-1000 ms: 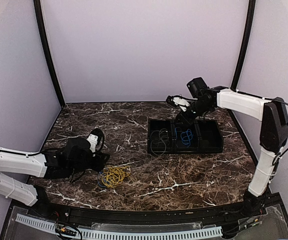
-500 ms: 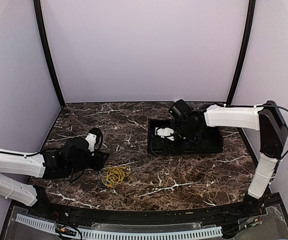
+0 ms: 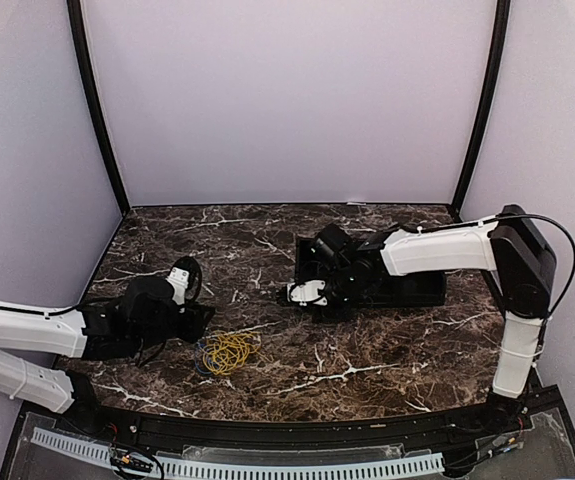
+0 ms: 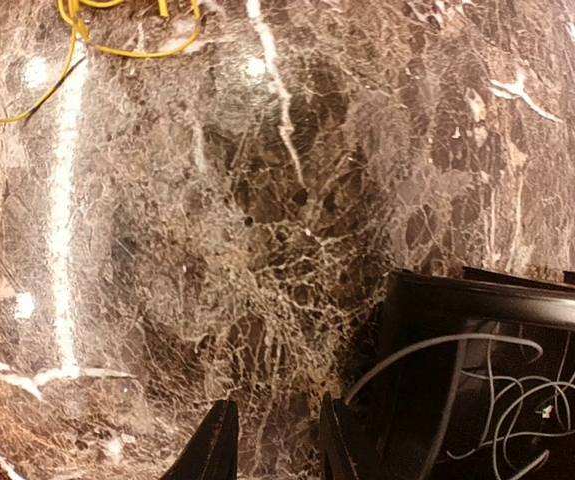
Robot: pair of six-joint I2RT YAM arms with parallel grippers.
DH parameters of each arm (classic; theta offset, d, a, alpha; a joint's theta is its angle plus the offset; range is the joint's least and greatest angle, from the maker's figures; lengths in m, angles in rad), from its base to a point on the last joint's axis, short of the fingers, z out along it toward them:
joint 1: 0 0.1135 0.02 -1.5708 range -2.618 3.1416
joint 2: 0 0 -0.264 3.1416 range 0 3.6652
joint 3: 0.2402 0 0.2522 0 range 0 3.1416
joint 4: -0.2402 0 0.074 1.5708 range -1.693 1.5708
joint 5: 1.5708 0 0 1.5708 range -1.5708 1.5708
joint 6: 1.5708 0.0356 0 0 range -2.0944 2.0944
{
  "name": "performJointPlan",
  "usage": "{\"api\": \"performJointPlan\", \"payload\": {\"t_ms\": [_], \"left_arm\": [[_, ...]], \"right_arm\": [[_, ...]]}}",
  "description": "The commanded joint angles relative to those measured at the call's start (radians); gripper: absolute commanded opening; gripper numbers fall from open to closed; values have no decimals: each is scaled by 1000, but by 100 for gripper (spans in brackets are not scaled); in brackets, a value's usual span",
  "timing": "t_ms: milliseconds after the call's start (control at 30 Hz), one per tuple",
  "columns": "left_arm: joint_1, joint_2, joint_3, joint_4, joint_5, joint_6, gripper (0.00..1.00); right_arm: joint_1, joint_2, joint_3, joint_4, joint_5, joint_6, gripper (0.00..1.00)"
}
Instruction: Untangle the cables
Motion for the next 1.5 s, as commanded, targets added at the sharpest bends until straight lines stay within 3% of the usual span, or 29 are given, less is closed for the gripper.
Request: {"api": "performJointPlan", "payload": {"t_ms": [0, 567, 1100, 1467], "left_arm": [[1, -34, -27, -8, -24, -9, 44], [1, -21, -41, 22, -9, -14, 44], [1, -27, -62, 41, 1, -39, 45], [1, -63, -80, 22, -12, -38, 45]], "right_arm": [[24, 27, 10, 32, 45, -14, 31], [48, 3, -40, 69, 194, 10, 29], [81, -44, -94, 244, 442, -38, 29], [43, -12, -18, 231, 440, -54, 28]]}}
